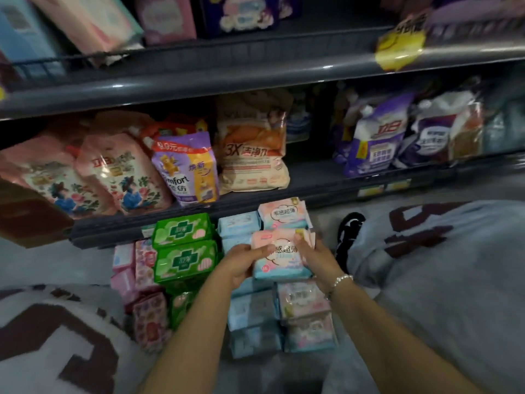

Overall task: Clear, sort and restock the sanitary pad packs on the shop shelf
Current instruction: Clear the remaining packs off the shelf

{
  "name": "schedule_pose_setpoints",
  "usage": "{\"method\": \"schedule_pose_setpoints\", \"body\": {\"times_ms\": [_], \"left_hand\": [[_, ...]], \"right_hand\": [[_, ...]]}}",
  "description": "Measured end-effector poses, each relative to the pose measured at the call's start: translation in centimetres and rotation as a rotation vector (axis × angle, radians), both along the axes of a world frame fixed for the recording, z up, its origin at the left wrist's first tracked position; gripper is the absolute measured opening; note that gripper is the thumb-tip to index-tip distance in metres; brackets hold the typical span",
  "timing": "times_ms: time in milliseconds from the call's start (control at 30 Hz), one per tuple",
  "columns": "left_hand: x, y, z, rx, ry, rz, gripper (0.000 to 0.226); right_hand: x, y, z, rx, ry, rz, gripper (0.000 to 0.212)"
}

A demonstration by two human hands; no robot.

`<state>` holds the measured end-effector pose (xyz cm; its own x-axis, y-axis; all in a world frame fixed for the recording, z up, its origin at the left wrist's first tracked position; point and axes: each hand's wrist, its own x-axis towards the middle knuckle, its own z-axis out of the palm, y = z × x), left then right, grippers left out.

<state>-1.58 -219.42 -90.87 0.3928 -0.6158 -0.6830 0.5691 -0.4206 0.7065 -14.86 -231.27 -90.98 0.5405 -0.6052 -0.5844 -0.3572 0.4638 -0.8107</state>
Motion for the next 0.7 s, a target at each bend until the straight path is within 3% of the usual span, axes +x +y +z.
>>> {"method": "schedule_pose_setpoints", "body": {"times_ms": [100, 200, 433, 700], "left_hand": [[-2.4, -1.5, -1.9, 0.086, -0.023, 0.124, 0.034], [-3.8, -2.9, -3.6, 0.132, -0.062, 0.234, 0.053], [-3.8, -6.4, -3.2, 0.270, -0.271, 0.136, 0.048], [-3.8, -6.4, -3.2, 0.318, -0.334, 0.094, 0.053]], "right_hand": [[-1.7, -1.9, -0.6, 0.098, 0.121, 0.076, 0.020], [-2.0, -3.3, -1.7, 0.064, 0.135, 0.058, 0.004], [-0.9, -5.2, -4.8, -0.051, 0.134, -0.007, 0.023], [0.1, -5.3, -5.6, -0.113, 0.217, 0.074, 0.020]]}}
